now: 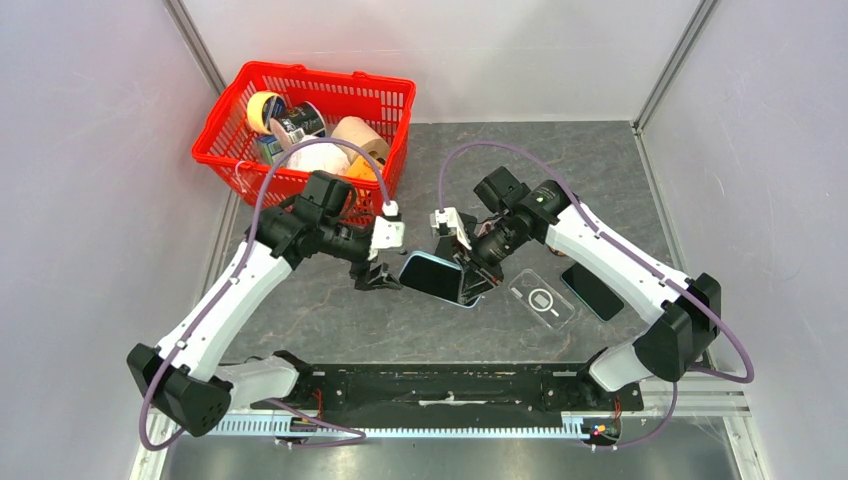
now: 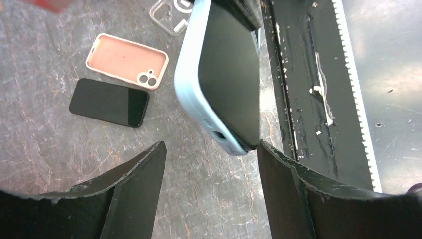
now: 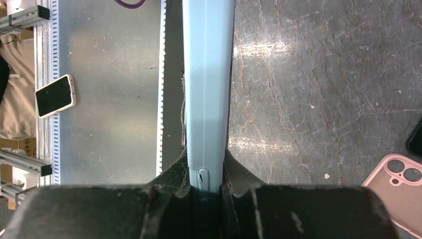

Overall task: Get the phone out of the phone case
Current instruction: Remove the phone case from the phone.

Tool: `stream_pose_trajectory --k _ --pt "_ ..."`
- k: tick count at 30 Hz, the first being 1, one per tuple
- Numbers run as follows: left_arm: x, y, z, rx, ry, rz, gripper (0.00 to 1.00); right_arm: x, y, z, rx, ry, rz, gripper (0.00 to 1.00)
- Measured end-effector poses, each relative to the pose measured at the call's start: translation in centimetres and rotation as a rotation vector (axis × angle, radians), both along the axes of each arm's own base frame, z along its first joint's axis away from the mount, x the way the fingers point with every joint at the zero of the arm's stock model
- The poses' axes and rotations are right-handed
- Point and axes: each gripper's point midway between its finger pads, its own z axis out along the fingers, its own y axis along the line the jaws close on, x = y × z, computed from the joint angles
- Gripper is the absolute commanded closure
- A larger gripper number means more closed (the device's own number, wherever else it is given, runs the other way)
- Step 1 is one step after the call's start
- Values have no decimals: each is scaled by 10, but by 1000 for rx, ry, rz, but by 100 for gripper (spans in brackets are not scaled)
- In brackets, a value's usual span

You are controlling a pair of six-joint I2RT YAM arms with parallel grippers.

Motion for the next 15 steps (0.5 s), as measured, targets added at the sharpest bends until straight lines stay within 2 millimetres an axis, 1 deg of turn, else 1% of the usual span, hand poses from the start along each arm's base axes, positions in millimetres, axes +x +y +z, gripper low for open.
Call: stream_pose_trajectory --k 5,10,12,15 --pt "-10 2 22 -57 -7 -16 25 4 2 -1 -6 -8 -16 100" --pt "-19 -2 40 -126 68 6 23 8 3 -1 -11 -18 -37 100" --pt "-18 -6 48 -158 110 40 23 10 4 -2 -16 -21 -47 100" --pt "-9 -15 61 -215 184 115 24 13 4 -3 -22 -30 -59 100"
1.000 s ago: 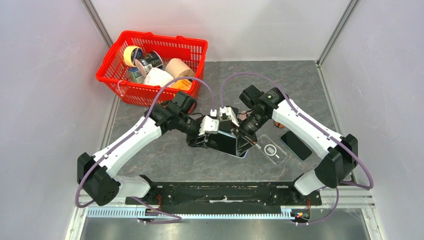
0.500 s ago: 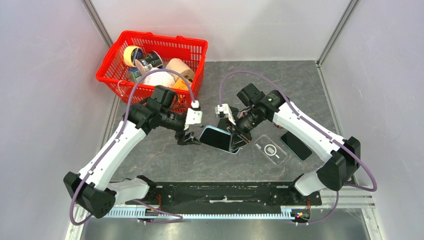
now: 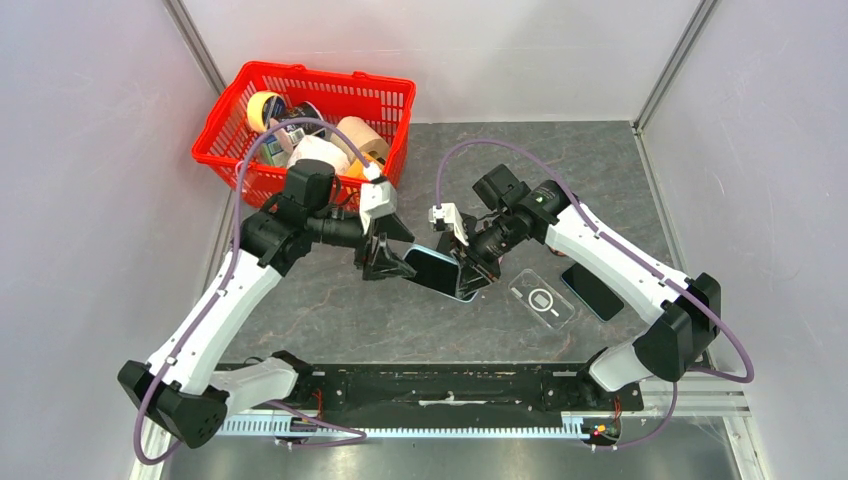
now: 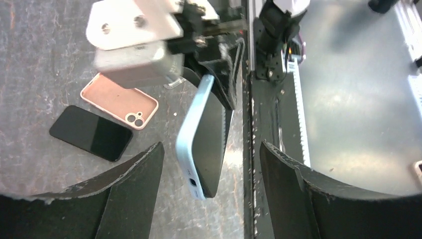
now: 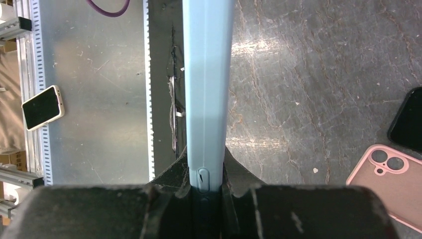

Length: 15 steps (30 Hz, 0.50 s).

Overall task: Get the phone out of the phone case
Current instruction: Remove the phone case from the phone.

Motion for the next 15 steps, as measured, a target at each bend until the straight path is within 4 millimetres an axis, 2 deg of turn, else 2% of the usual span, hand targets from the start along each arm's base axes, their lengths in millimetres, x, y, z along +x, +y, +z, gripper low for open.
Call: stream_pose_trajectory --k 4,10,15 --pt "12 -12 2 -59 137 92 30 3 0 -1 -6 -11 -11 100" --pt "26 -25 -12 -95 342 174 40 6 2 -1 -3 -19 -18 100" --pt "31 -31 -20 -105 444 202 47 6 2 0 -1 -18 -21 100"
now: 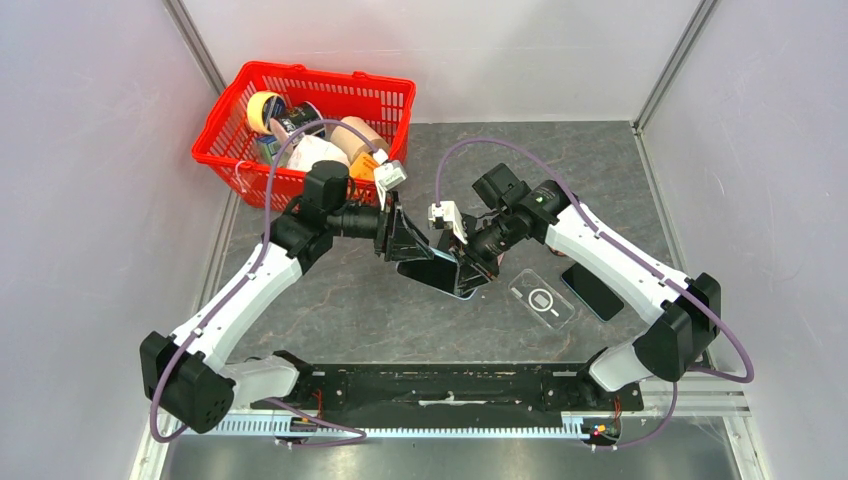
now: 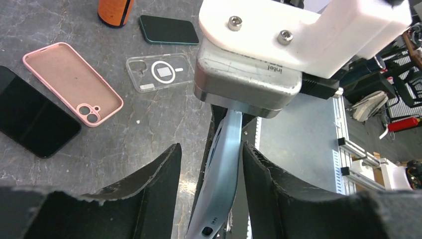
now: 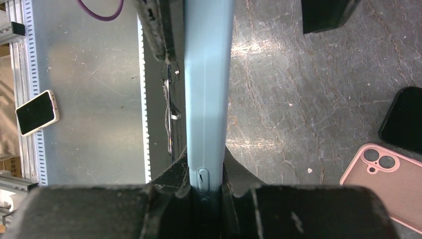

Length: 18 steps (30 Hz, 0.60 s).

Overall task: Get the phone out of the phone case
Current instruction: Remove the phone case from the phone.

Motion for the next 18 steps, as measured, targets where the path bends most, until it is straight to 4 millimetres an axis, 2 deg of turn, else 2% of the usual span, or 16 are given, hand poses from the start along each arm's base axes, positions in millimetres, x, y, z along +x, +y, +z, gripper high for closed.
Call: stream_pose_trajectory --k 5,10,18 --pt "1 -2 5 -19 14 8 49 0 0 0 1 -1 -1 100" --pt "2 -1 7 -26 24 11 59 1 1 0 4 -5 -1 100" --pt "-2 0 9 -42 44 -14 86 4 1 -2 -1 -18 -7 100"
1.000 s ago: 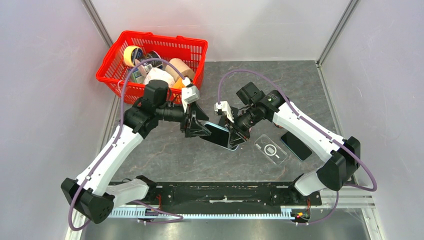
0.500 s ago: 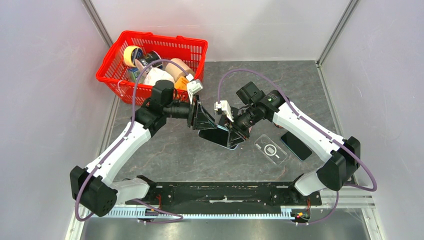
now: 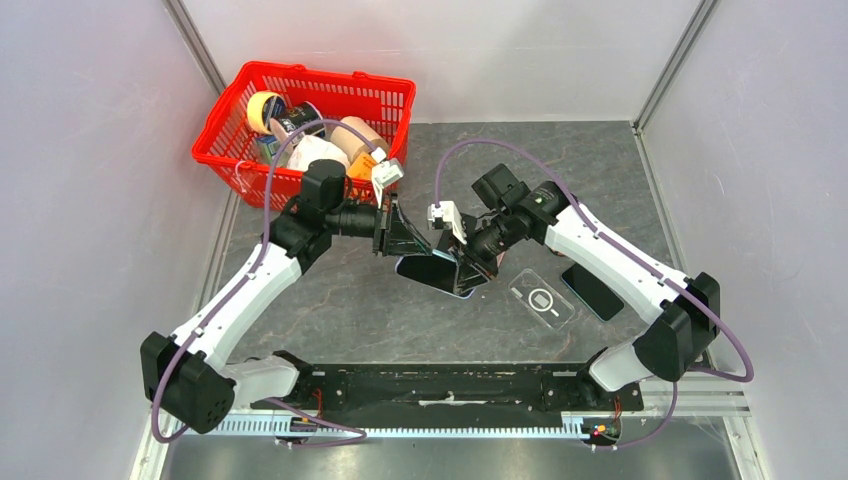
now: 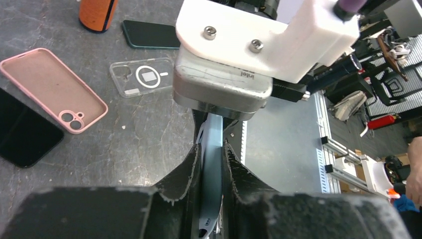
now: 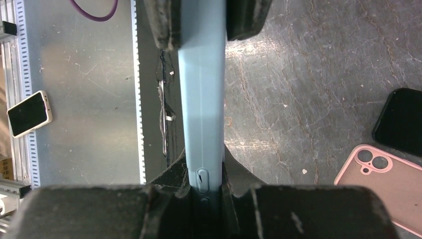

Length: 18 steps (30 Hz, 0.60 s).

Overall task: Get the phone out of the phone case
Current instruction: Remove the phone case from the phone.

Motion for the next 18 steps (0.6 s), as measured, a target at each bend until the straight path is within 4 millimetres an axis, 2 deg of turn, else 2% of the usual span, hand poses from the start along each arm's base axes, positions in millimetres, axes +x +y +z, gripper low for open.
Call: stream_pose_trajectory --k 3,10,18 --pt "-2 0 -1 -15 7 -18 98 -1 0 -1 1 4 2 100" --pt "2 -4 -8 -41 108 -22 98 2 -3 -7 -35 -12 -17 100" --pt "8 -13 -24 -48 307 -78 98 5 -14 -16 -118 -14 -65 100"
